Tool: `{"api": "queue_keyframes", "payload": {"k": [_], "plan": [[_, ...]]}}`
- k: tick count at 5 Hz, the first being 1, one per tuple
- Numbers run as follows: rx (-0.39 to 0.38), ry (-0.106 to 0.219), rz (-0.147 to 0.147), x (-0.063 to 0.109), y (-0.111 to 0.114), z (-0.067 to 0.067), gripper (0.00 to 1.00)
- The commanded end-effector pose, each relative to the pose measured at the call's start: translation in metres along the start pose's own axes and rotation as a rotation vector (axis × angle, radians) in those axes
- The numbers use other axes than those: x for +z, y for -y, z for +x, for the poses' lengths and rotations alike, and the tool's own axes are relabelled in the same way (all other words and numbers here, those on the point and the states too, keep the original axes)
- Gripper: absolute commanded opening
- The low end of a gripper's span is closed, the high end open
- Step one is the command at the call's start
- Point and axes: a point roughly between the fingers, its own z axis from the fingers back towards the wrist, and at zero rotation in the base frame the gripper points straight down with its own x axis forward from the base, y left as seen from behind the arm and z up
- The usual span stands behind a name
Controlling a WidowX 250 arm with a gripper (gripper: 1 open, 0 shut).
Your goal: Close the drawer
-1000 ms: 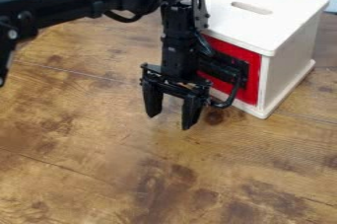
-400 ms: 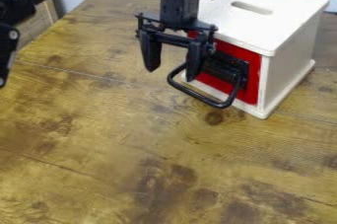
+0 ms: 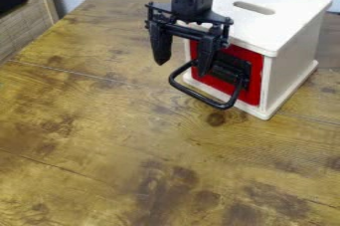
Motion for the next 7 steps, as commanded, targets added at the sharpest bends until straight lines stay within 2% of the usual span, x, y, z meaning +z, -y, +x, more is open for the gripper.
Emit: {"api": "queue_keyframes", "payload": {"k": [1, 2, 4, 5, 7], "plan": [[0.024, 0.163, 0.023, 0.05, 0.012, -0.015, 1.0], [0.069, 0.175, 0.033, 0.043, 0.017, -0.016, 1.0], [0.179, 0.195, 0.044, 0.066, 0.015, -0.027, 1.0], [0.233, 0.206, 0.049, 0.064, 0.014, -0.03, 1.0], [0.273, 0.242, 0.06, 0.063, 0.014, -0.025, 1.0]]}}
